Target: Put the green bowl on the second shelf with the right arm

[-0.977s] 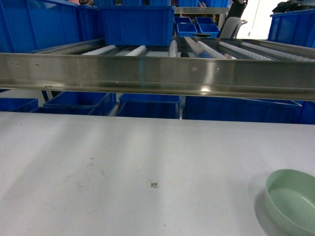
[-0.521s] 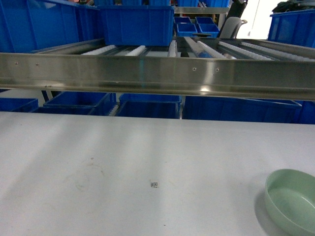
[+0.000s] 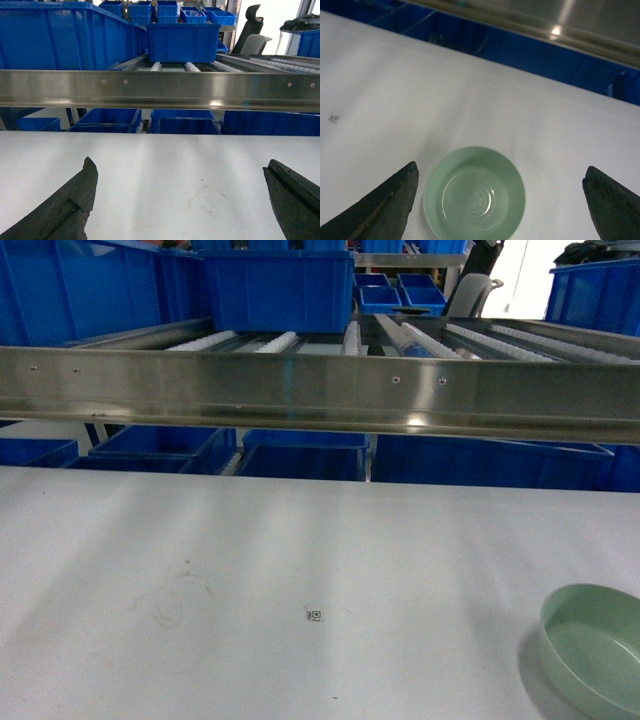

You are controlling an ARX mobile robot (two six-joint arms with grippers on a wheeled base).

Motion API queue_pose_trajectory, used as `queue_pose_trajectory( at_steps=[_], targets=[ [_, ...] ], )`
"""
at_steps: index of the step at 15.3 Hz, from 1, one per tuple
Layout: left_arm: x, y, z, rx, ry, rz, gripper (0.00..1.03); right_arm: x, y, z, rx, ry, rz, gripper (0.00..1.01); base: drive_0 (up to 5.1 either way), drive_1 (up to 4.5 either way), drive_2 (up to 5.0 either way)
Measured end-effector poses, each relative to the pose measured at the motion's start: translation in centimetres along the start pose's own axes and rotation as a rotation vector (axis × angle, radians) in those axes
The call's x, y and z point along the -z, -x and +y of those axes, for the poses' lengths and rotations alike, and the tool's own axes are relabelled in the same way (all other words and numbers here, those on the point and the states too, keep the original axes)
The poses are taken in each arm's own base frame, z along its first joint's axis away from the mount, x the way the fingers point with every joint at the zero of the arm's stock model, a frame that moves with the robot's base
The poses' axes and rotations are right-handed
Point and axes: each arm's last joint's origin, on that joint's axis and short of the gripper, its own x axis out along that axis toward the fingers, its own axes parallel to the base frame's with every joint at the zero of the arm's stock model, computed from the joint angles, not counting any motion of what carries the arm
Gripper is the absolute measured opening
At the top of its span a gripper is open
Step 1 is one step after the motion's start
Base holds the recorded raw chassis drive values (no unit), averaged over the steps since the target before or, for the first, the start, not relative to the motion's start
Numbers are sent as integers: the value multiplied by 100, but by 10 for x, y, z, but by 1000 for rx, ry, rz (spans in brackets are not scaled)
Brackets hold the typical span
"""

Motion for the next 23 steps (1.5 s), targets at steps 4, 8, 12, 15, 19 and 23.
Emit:
queue_pose_trajectory(
  at_steps=[4,8,12,15,19,23],
  targets=[
    [0,0,0,0,0,0,98,-11,-56,-17,-65,94,164,98,0,0,0],
    [0,0,0,0,0,0,98,11,-75,-25,-79,103,288,98,0,0,0],
    [0,0,0,0,0,0,98,29,-87,-26,-98,103,350,98,0,0,0],
    [0,0,0,0,0,0,98,39,-93,-28,-93,96,380,98,0,0,0],
    [0,0,0,0,0,0,98,44,-106,-39,-85,75,407,98,0,0,0],
    [0,0,0,0,0,-1,98,53,-113,-50,-82,57,433,98,0,0,0]
  ],
)
